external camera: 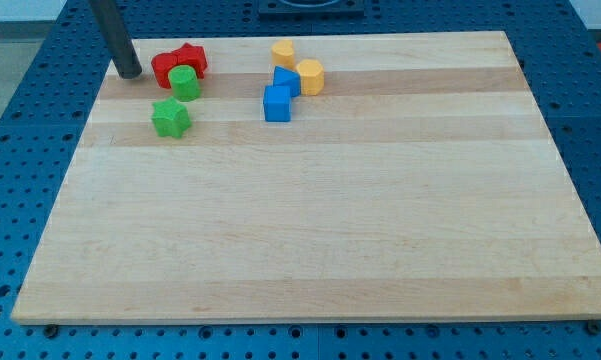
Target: Keep arm to the top left if the yellow heart
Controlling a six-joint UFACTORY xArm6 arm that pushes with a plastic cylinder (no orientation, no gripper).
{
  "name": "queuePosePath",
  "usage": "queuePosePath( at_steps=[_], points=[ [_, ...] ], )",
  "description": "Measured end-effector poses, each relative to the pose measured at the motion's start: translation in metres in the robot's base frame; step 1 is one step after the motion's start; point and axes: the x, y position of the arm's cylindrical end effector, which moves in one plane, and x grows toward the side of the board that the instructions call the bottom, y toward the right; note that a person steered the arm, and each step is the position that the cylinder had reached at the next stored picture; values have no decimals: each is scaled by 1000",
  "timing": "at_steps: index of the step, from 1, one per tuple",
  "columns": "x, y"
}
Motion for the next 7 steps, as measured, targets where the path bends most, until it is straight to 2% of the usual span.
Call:
queuePosePath(
  at_steps=[1,2,4,5,6,7],
  points=[
    [-1,1],
    [-23,2],
    [-28,8],
    [-35,41],
    [-41,51],
    [-67,75]
  ],
)
